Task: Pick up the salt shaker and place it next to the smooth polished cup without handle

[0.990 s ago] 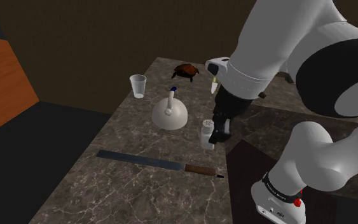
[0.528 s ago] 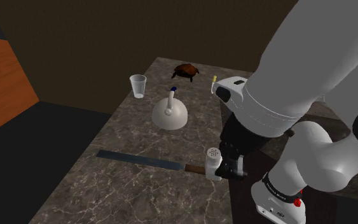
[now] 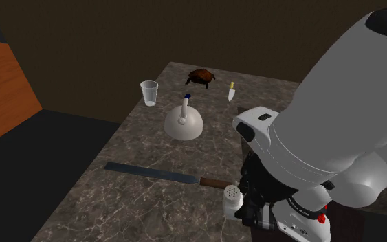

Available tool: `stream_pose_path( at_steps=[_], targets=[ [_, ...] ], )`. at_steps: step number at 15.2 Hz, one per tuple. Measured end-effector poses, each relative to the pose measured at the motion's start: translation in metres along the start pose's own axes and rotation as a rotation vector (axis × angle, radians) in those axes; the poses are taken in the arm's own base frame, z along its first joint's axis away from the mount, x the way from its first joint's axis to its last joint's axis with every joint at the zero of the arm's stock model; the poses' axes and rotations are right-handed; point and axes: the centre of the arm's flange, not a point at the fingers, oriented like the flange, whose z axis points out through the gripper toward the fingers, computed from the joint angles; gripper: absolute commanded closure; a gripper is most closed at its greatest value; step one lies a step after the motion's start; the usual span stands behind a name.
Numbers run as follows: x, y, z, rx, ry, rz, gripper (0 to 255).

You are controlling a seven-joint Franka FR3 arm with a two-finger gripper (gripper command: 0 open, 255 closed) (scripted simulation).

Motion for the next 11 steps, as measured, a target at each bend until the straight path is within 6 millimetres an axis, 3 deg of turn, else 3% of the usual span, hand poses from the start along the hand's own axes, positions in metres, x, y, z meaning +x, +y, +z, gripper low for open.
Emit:
stream_pose_path(
  at_steps=[11],
  targets=[
    [-0.005, -0.006, 0.058, 0.0, 0.0, 0.0, 255]
  ],
)
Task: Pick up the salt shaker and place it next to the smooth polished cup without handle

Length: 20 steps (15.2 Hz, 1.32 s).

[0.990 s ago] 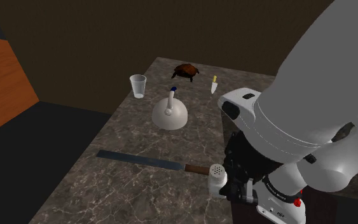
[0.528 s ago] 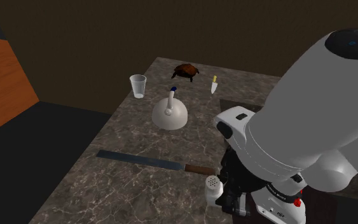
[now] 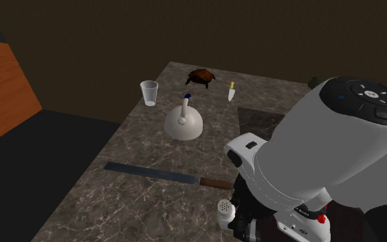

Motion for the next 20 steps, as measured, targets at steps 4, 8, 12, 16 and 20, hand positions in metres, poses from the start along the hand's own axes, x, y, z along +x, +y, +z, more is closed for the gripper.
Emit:
stream_pose_path(
  at_steps=[4, 8, 12, 16, 20],
  targets=[
    [-0.003, -0.003, 0.021, 0.0, 0.0, 0.0, 255],
    [-0.004, -0.005, 0.041, 0.0, 0.0, 0.0, 255],
    [-0.006, -0.007, 0.062, 0.0, 0.0, 0.0, 255],
    [-0.009, -0.01, 0.083, 0.0, 0.0, 0.0, 255],
    [-0.01, -0.013, 0.105, 0.0, 0.0, 0.0, 255]
  ],
)
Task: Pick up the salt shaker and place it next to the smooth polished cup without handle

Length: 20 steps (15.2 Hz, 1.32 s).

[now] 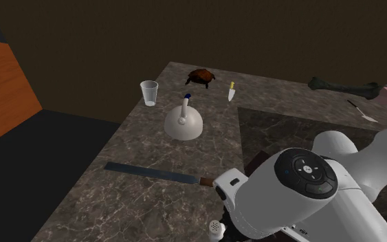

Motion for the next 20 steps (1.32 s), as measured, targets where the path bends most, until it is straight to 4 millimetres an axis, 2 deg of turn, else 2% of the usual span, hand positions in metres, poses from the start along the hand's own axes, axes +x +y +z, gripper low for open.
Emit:
stream_pose_path(
  at_steps=[2, 7, 8, 14, 18, 20],
  targets=[
    [-0.001, 0.0, 0.006, 0.0, 0.0, 0.0, 255],
    [-0.001, 0.0, 0.008, 0.0, 0.001, 0.0, 255],
    [-0.001, 0.0, 0.008, 0.0, 0.001, 0.0, 0],
    [-0.001, 0.0, 0.009, 0.0, 0.001, 0.0, 0],
    [-0.002, 0.0, -0.031, 0.001, 0.003, 0.0, 0],
    [-0.001, 0.0, -0.039, 0.001, 0.002, 0.0, 0]
  ],
)
